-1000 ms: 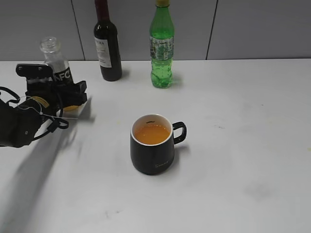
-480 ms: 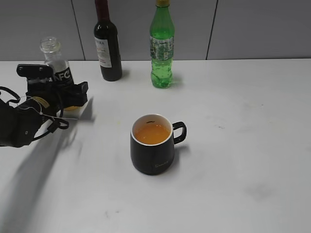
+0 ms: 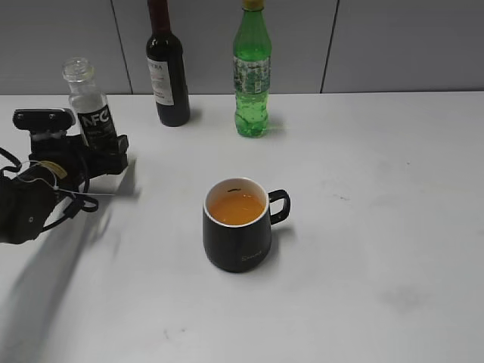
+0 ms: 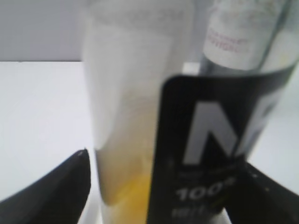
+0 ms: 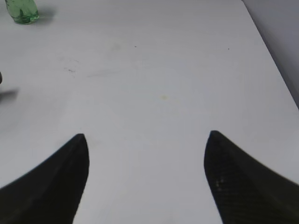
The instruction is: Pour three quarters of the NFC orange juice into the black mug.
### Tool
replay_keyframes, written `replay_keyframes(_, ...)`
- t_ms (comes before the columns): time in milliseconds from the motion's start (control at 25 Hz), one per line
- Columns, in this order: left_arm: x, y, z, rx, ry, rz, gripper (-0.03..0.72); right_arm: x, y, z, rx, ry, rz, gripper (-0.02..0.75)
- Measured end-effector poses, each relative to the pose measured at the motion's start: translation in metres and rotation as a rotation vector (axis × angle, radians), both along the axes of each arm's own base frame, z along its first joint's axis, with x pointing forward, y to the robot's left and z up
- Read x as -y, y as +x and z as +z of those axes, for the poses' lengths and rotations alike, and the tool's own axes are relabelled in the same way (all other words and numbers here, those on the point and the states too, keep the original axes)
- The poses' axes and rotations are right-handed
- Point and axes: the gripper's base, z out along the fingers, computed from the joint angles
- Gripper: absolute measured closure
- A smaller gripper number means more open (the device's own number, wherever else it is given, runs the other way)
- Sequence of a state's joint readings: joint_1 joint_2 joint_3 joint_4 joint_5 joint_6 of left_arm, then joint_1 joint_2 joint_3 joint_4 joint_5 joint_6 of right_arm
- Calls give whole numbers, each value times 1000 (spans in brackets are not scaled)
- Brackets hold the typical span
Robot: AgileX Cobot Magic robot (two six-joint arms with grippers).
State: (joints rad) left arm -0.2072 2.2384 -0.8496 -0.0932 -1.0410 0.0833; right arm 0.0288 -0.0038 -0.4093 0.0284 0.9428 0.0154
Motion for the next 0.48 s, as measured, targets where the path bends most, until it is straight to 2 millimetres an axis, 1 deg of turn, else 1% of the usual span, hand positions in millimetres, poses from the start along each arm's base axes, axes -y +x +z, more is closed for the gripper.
replay_keyframes(280,-6,-28,9,6,4,6,22,0,0,0,0,0,0,155)
replay_keyframes(400,-9,-41,15,-1,7,4,22,0,0,0,0,0,0,155)
replay_keyframes(480,-11,-50,24,-1,6,3,22,0,0,0,0,0,0,155)
